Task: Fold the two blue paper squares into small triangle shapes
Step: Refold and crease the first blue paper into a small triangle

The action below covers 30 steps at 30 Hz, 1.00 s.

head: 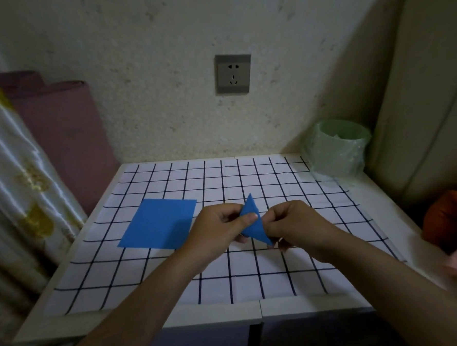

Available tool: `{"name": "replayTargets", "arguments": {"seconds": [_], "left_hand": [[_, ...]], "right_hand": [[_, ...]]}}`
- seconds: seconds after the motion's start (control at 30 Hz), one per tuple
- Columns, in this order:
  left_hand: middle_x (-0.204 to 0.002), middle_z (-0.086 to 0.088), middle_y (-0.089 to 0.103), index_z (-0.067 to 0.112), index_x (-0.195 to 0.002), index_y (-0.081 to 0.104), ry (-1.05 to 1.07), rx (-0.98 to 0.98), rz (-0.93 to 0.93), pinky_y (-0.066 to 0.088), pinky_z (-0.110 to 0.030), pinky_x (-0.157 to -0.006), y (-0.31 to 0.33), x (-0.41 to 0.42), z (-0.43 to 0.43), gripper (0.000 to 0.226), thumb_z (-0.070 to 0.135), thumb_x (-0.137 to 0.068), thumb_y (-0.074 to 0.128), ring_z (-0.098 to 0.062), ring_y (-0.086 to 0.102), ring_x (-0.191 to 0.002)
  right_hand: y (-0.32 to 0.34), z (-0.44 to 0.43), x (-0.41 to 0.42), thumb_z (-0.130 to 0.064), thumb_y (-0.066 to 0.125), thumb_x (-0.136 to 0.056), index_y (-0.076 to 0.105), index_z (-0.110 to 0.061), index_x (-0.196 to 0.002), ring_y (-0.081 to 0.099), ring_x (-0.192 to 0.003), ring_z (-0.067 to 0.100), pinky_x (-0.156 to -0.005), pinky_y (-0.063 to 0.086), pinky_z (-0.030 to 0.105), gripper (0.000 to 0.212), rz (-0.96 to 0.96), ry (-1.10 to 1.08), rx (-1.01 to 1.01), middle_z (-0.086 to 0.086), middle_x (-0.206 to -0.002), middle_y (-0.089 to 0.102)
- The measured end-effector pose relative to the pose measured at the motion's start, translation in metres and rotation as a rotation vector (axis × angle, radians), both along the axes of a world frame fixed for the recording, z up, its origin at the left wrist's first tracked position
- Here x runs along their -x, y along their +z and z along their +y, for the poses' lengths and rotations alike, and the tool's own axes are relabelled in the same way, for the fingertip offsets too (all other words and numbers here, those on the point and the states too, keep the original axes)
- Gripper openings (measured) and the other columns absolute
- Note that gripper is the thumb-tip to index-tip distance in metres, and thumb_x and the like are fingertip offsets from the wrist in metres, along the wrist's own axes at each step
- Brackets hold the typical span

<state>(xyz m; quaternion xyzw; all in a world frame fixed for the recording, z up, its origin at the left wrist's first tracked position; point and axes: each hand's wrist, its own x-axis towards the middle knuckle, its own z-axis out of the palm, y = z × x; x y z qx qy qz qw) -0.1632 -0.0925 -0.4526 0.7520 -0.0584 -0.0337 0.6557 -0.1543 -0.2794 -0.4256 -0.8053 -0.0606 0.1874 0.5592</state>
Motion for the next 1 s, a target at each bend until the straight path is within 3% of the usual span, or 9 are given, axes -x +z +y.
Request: {"name": "replayTargets", "arguments": {"seconds": [0.07, 0.17, 0.27, 0.33, 0.43, 0.6, 0.77, 0.9, 1.0], "left_hand": [[-0.082, 0.007, 0.075, 0.032, -0.084, 0.078, 0.057, 0.016, -0.002, 0.054, -0.017, -0.060, -0.001, 0.000, -0.001, 0.009, 0.034, -0.088, 0.070, -0.013, 0.072, -0.068], [-0.079, 0.008, 0.074, 0.032, -0.082, 0.078, 0.167, 0.065, 0.042, 0.053, -0.016, -0.059, -0.004, 0.000, -0.004, 0.010, 0.037, -0.087, 0.071, -0.010, 0.071, -0.066], [-0.089, 0.001, 0.076, 0.022, -0.088, 0.079, 0.134, 0.222, 0.169, 0.055, -0.021, -0.066, -0.004, 0.000, -0.007, 0.012, 0.032, -0.087, 0.072, -0.013, 0.073, -0.080], [-0.100, -0.006, 0.075, 0.013, -0.100, 0.076, 0.045, 0.359, 0.281, 0.055, -0.024, -0.071, -0.003, -0.001, -0.006, 0.021, 0.029, -0.089, 0.070, -0.017, 0.072, -0.090], [-0.109, -0.013, 0.073, 0.003, -0.112, 0.068, -0.016, 0.464, 0.367, 0.055, -0.028, -0.073, 0.000, -0.002, -0.002, 0.033, 0.027, -0.090, 0.067, -0.021, 0.071, -0.094], [-0.105, -0.016, 0.073, 0.001, -0.111, 0.068, 0.022, 0.493, 0.367, 0.055, -0.027, -0.068, 0.002, -0.004, 0.002, 0.031, 0.025, -0.092, 0.064, -0.019, 0.071, -0.086], [-0.103, -0.001, 0.075, 0.016, -0.112, 0.069, -0.091, 0.229, 0.237, 0.057, -0.026, -0.073, 0.006, -0.004, 0.008, 0.021, 0.017, -0.091, 0.067, -0.017, 0.072, -0.096], [-0.094, 0.000, 0.077, 0.019, -0.098, 0.076, -0.070, 0.030, 0.088, 0.056, -0.021, -0.072, 0.009, -0.007, 0.015, 0.014, 0.013, -0.086, 0.072, -0.015, 0.073, -0.090], [-0.084, 0.006, 0.075, 0.030, -0.084, 0.076, -0.050, -0.157, -0.053, 0.058, -0.023, -0.066, 0.004, -0.008, 0.017, 0.021, 0.010, -0.083, 0.074, -0.013, 0.071, -0.081]], "right_hand": [[0.001, -0.002, 0.000, -0.019, 0.063, -0.091, 0.075, -0.013, -0.081, 0.069, -0.067, 0.019, -0.057, 0.054, 0.027, 0.017, 0.065, 0.032, -0.092, 0.009, -0.082, 0.072], [0.004, -0.002, -0.001, -0.048, 0.060, -0.092, 0.077, -0.016, -0.096, 0.072, -0.077, 0.025, -0.058, 0.056, 0.030, 0.036, 0.106, 0.043, -0.165, 0.004, -0.092, 0.074], [0.004, -0.002, -0.001, -0.032, 0.076, -0.082, 0.078, -0.019, -0.089, 0.073, -0.073, 0.022, -0.058, 0.056, 0.029, 0.016, 0.007, 0.031, -0.095, 0.004, -0.089, 0.074], [0.003, -0.004, -0.002, -0.023, 0.075, -0.084, 0.077, -0.016, -0.088, 0.072, -0.071, 0.020, -0.057, 0.055, 0.028, 0.008, -0.005, 0.021, -0.083, 0.005, -0.087, 0.074], [0.003, -0.005, -0.003, -0.022, 0.072, -0.086, 0.077, -0.018, -0.084, 0.071, -0.069, 0.018, -0.055, 0.054, 0.026, 0.007, -0.029, 0.024, -0.076, 0.004, -0.085, 0.074], [0.001, -0.004, -0.004, -0.028, 0.076, -0.082, 0.078, -0.019, -0.082, 0.068, -0.066, 0.017, -0.055, 0.054, 0.028, 0.009, -0.038, 0.030, -0.098, 0.003, -0.084, 0.074], [-0.002, -0.008, -0.007, -0.023, 0.073, -0.085, 0.077, -0.019, -0.081, 0.068, -0.066, 0.015, -0.059, 0.057, 0.027, 0.007, -0.123, 0.039, -0.042, 0.004, -0.080, 0.074], [-0.002, -0.011, -0.008, -0.021, 0.078, -0.081, 0.077, -0.024, -0.081, 0.066, -0.068, 0.011, -0.061, 0.056, 0.026, 0.003, -0.135, 0.137, -0.035, -0.001, -0.079, 0.073], [-0.006, -0.012, -0.012, -0.018, 0.079, -0.080, 0.077, -0.026, -0.079, 0.066, -0.066, 0.017, -0.061, 0.060, 0.034, 0.008, -0.246, 0.108, 0.090, -0.001, -0.077, 0.073]]}}
